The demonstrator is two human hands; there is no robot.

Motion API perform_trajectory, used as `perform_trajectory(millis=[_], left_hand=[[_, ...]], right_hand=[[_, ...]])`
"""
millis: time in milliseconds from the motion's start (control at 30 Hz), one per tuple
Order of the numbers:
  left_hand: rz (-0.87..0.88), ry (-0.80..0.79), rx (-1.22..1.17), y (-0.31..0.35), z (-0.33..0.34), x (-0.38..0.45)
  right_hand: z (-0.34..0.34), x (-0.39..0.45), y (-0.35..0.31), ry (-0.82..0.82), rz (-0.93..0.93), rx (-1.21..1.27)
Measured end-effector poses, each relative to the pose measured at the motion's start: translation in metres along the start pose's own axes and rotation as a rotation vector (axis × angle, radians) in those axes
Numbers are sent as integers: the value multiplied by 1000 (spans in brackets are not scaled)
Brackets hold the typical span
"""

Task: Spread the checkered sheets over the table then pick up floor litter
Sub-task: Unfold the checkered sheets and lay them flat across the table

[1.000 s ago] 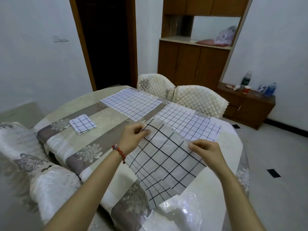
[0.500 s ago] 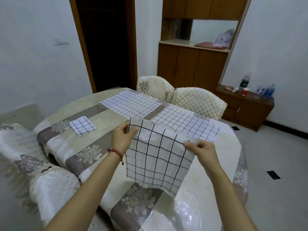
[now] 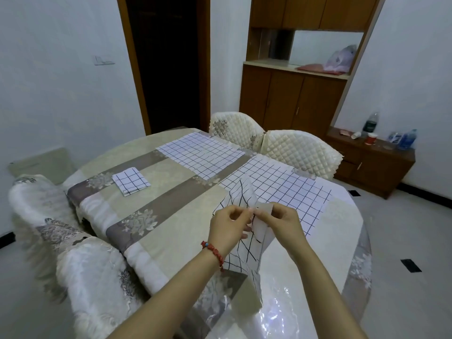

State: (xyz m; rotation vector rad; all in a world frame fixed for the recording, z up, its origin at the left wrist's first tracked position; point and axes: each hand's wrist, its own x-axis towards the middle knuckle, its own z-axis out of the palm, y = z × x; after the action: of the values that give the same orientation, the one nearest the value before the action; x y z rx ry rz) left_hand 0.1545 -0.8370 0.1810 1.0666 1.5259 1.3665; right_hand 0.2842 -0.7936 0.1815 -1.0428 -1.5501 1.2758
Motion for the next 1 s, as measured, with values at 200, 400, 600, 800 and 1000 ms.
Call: perform_trajectory(millis=[200,400,600,800,1000], left_hand=[[2,-11,-39,-1,-4,-3],[10,12,23,-3,-6,-5],[66,125,101,-15,-15,2],[70,257,187,-33,-56,29],[109,328,236,-21,-93,75]], right_hand=[[6,-6,-1,-9,51,82],[9,-10,-3,-45,57,100],[8,-9,3,9,50,35],[-23,4,17,204,52,-171],[-52,33,19,380,100,-289]])
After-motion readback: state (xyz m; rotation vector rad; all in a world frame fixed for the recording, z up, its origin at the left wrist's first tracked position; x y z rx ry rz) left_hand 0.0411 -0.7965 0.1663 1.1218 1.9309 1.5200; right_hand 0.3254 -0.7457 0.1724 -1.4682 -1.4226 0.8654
